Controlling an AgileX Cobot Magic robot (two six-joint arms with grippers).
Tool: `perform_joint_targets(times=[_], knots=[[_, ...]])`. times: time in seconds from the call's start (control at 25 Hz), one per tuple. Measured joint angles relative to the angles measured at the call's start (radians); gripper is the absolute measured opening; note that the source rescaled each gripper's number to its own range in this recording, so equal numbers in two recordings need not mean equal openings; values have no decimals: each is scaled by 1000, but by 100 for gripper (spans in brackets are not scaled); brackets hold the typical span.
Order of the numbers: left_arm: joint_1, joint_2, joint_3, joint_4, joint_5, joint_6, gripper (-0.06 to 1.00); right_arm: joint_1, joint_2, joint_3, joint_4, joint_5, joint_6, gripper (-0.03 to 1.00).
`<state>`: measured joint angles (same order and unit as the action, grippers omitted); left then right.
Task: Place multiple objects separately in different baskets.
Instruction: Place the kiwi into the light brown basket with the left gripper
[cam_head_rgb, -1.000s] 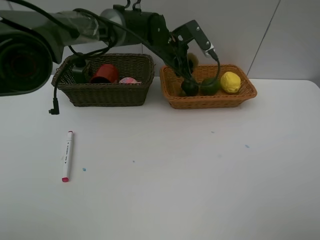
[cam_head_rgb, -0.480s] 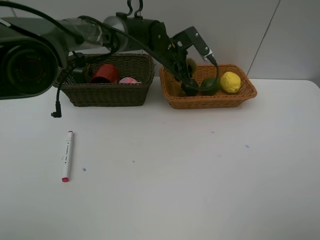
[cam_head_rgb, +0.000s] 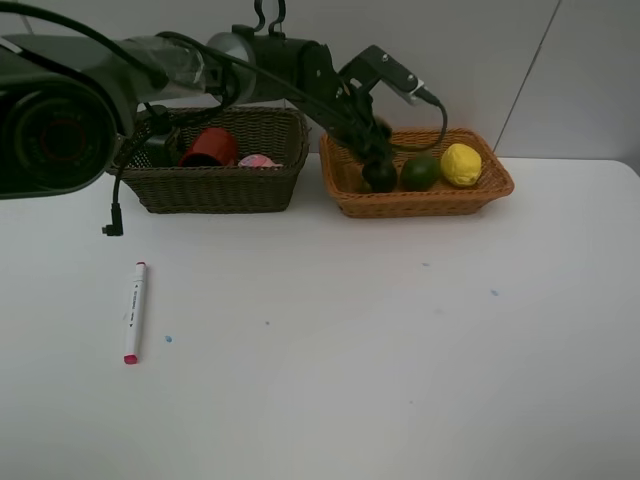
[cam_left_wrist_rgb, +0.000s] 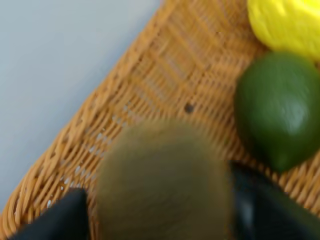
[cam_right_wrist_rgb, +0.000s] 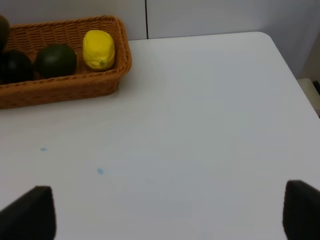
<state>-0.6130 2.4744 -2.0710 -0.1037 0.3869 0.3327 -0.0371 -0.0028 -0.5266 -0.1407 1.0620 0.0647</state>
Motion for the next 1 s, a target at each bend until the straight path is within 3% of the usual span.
perform_joint_targets(times=[0.08,0.16,0.76,1.0], knots=[[0,0,-1,0,-6,-29,97,0,0,0,0,0,0,99],[0,0,-2,1,-7,-37,99,0,0,0,0,0,0,99],[0,0,-3,3,-5,-36,100,0,0,0,0,0,0,99],[0,-19,-3,3,122,-34,100,0,0,0,1,0,0,99]])
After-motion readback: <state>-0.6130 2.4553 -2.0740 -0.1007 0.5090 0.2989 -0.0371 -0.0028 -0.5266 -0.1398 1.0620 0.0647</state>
